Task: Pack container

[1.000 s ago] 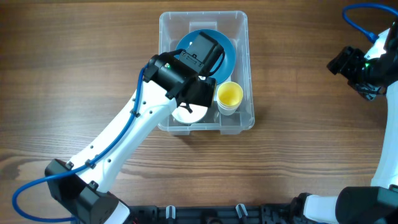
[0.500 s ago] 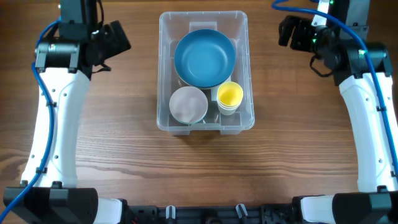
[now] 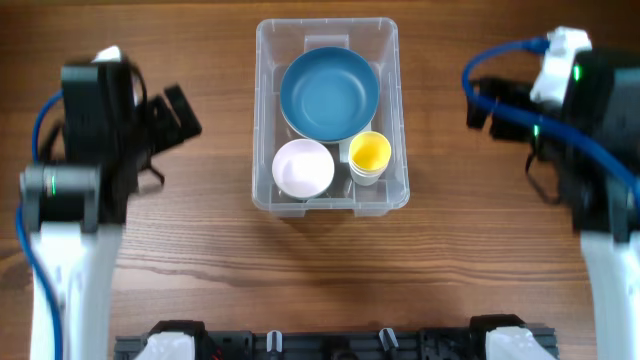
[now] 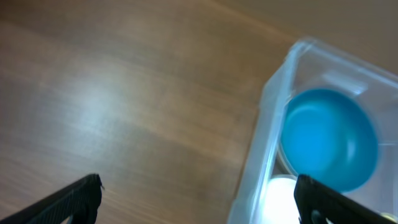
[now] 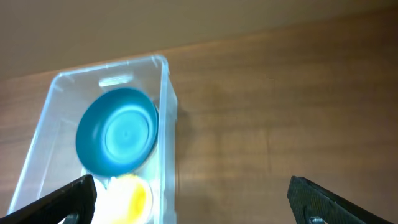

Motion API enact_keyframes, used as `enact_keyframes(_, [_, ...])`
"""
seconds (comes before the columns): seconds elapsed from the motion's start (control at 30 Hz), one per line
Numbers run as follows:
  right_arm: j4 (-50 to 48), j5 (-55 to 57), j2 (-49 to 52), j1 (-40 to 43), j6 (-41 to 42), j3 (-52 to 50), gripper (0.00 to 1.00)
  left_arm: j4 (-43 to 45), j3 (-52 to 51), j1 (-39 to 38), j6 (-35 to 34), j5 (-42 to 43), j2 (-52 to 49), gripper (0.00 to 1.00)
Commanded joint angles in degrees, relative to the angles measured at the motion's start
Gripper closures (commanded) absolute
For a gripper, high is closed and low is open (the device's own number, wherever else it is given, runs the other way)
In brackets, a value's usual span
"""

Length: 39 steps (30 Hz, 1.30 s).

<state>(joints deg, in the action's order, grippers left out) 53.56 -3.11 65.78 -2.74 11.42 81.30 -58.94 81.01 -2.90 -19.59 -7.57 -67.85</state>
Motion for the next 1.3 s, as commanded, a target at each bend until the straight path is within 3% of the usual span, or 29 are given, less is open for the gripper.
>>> enact_keyframes(0.0, [-3.96,3.15,-10.16,0.13,3.37,-13.11,0.0,4.11,-14.32,-1.55,0.74,0.94,15.39,0.0])
enact_keyframes(0.1, [-8.87,3.32,-25.09,0.13,4.07,-29.53,0.0,8.41,-31.17,-3.34,0.68,0.94,34.14,0.0])
enact_keyframes(0.23, [-8.57,3.23,-32.89,0.13,4.61,-35.89,0.0,8.66,-38.01,-3.39,-0.83,1.11,46.77,0.0])
enact_keyframes(0.33, [-8.48,3.13,-32.22,0.13,10.14,-35.89,0.0,7.87,-38.01,-3.39,-0.81,1.09,46.82,0.0])
enact_keyframes(0.77, [-6.95,4.07,-26.49,0.11,6.69,-36.0,0.0,3.8,-38.01,-3.39,-0.81,1.09,46.82,0.0])
enact_keyframes(0.87, [-12.04,1.51,-35.47,0.02,-2.56,-39.47,0.01,3.8,-38.01,-3.37,-0.81,1.09,46.82,0.0])
enact_keyframes(1.07, [-21.2,-2.8,-59.87,0.02,-2.38,-58.73,0.0,3.8,-38.01,-3.39,-0.81,1.09,46.82,0.0])
enact_keyframes(1.17, [-24.96,-3.45,-64.72,0.02,-2.25,-63.91,0.0,3.8,-38.01,-3.37,-0.81,1.09,46.82,0.0])
enact_keyframes(1.27, [-34.99,-3.21,-65.59,0.02,-4.04,-69.05,0.0,3.8,-38.01,-3.37,-0.81,1.09,46.82,0.0])
